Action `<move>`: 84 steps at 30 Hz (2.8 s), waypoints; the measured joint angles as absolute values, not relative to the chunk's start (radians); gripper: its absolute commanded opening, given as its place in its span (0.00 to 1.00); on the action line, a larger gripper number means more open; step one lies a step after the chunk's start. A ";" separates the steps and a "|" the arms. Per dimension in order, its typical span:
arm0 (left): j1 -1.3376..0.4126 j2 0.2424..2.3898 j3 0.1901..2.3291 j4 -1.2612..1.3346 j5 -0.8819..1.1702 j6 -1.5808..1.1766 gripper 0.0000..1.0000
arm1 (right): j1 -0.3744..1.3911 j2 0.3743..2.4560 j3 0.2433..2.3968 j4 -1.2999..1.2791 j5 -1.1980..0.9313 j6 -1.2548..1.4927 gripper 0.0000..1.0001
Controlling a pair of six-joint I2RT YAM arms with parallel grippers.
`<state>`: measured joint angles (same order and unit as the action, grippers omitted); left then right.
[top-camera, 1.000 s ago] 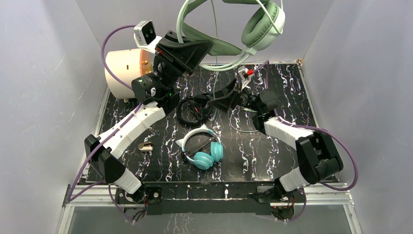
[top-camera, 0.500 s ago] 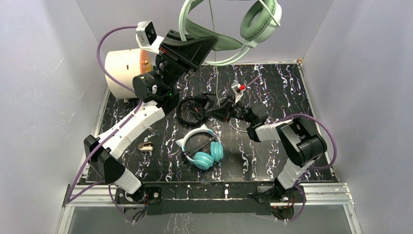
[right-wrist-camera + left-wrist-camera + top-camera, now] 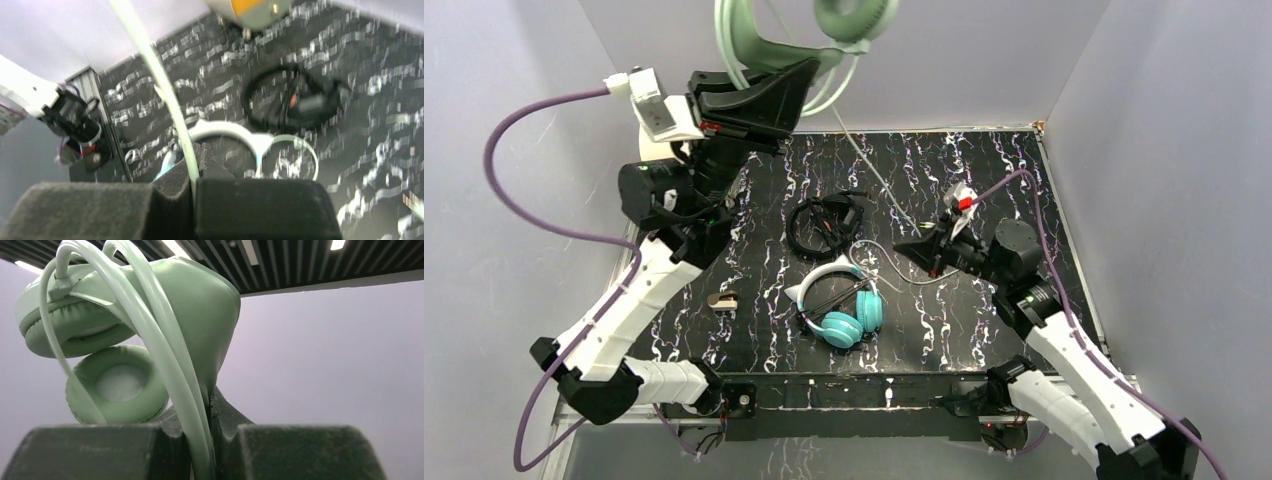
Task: Wrap the headphones
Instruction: Wrap the headphones cable around the headphones.
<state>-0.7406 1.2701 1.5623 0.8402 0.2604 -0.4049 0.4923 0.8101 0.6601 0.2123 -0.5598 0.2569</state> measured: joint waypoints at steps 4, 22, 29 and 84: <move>-0.741 1.236 1.577 0.776 0.213 -0.273 0.00 | 0.493 0.685 0.665 -0.082 -0.513 0.198 0.00; -0.741 0.928 1.313 0.148 0.073 -0.185 0.00 | 0.493 0.676 1.329 -0.701 0.052 0.034 0.00; -0.741 0.838 1.217 0.023 0.031 -0.273 0.00 | 0.492 0.703 1.508 -0.714 -0.047 -0.052 0.00; -0.735 1.140 1.308 0.792 0.954 -1.195 0.00 | 0.485 1.280 1.308 -0.119 -0.637 0.151 0.11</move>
